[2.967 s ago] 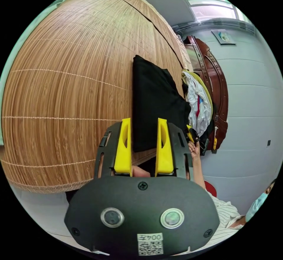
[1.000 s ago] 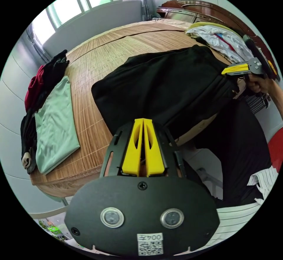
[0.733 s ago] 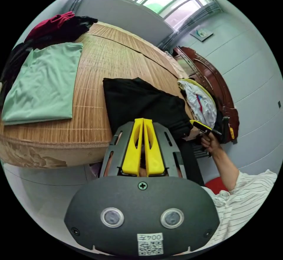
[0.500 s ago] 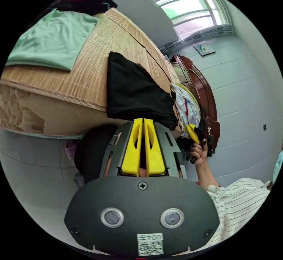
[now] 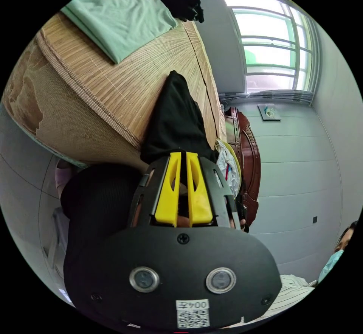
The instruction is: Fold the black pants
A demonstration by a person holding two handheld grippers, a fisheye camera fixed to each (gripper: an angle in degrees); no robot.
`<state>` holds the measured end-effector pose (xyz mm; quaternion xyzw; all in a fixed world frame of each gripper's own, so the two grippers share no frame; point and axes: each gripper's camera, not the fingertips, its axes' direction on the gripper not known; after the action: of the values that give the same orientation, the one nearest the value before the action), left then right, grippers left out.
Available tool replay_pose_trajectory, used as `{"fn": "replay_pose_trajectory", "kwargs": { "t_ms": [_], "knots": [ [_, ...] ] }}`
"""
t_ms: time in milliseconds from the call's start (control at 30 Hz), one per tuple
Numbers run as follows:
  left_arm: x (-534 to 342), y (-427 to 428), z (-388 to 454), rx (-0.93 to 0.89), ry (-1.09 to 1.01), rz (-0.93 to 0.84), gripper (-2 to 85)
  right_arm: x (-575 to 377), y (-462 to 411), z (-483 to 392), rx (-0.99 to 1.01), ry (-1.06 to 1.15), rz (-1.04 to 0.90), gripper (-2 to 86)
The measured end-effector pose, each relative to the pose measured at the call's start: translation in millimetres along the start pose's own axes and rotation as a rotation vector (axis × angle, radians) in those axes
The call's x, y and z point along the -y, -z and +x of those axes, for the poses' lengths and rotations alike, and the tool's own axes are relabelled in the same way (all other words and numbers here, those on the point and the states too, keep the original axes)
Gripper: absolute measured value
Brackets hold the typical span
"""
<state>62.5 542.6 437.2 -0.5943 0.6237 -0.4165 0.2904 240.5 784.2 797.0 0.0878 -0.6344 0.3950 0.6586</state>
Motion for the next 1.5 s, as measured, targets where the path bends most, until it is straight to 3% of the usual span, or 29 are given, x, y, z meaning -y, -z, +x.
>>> {"fn": "replay_pose_trajectory", "kwargs": {
  "t_ms": [200, 467, 633, 1000, 1300, 1500],
  "knots": [
    [3, 8, 3, -0.011, -0.009, 0.009, 1.5, 33, -43, 16, 0.115, -0.154, -0.101, 9.3],
    [-10, 12, 2, 0.008, -0.037, -0.021, 0.5, 55, -62, 29, 0.09, -0.271, -0.121, 9.1],
    [-49, -8, 10, 0.086, -0.16, -0.089, 0.2, 70, -58, 38, 0.086, -0.334, -0.092, 8.0],
    [-135, -101, 91, 0.49, -0.719, -0.146, 0.2, 95, -56, 14, 0.104, -0.281, -0.073, 7.2],
    [-193, -182, 112, 0.892, -0.983, -0.181, 0.3, 87, -71, 8, 0.109, -0.255, -0.072, 6.5],
    [-247, -195, 104, 1.091, -1.169, 0.019, 0.3, 80, -47, -5, 0.06, -0.162, 0.007, 4.7]
  ]
}}
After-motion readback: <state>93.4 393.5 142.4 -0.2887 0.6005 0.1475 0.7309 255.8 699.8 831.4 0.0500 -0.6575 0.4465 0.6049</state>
